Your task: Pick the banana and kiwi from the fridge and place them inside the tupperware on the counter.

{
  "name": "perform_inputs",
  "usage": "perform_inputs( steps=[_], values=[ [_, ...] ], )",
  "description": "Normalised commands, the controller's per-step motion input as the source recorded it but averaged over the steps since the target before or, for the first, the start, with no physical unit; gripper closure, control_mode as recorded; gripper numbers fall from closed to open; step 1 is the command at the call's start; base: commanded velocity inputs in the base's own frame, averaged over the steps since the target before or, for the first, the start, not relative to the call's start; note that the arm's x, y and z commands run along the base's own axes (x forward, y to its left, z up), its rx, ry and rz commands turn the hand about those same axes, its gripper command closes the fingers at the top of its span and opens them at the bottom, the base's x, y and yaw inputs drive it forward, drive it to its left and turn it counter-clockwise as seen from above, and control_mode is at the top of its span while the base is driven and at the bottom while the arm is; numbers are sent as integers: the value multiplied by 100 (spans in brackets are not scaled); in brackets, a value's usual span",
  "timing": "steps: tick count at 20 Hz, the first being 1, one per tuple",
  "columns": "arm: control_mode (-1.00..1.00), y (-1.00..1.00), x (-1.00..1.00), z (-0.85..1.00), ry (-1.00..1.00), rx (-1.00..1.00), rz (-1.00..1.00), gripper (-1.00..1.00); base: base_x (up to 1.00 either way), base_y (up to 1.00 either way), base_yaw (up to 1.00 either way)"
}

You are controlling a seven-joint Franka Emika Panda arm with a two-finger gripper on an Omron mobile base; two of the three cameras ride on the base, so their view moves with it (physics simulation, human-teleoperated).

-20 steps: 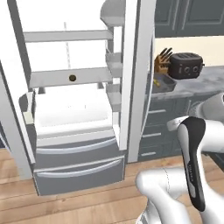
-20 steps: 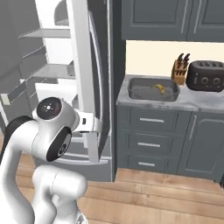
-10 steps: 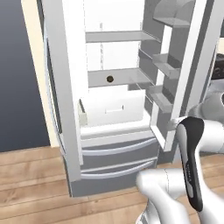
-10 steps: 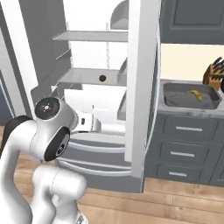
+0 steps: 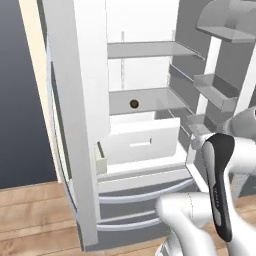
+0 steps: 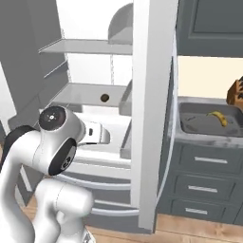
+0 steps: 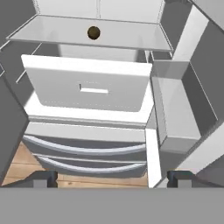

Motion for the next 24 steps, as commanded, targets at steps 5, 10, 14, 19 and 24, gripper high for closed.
perform_inputs(
  steps=[5, 10, 14, 19, 24],
  values=[
    [100, 0, 0, 0, 0, 0, 0, -100, 94, 20, 0],
    [-100, 11, 21, -7, 0, -1, -2, -100, 24, 8, 0],
    [-100, 38, 52, -20, 1, 0, 0, -100, 0, 0, 0],
    [-100, 24, 62, -6, 2, 0, 0, -100, 0, 0, 0],
    [-100, 27, 65, -5, 4, 0, 0, -100, 0, 0, 0]
  ],
)
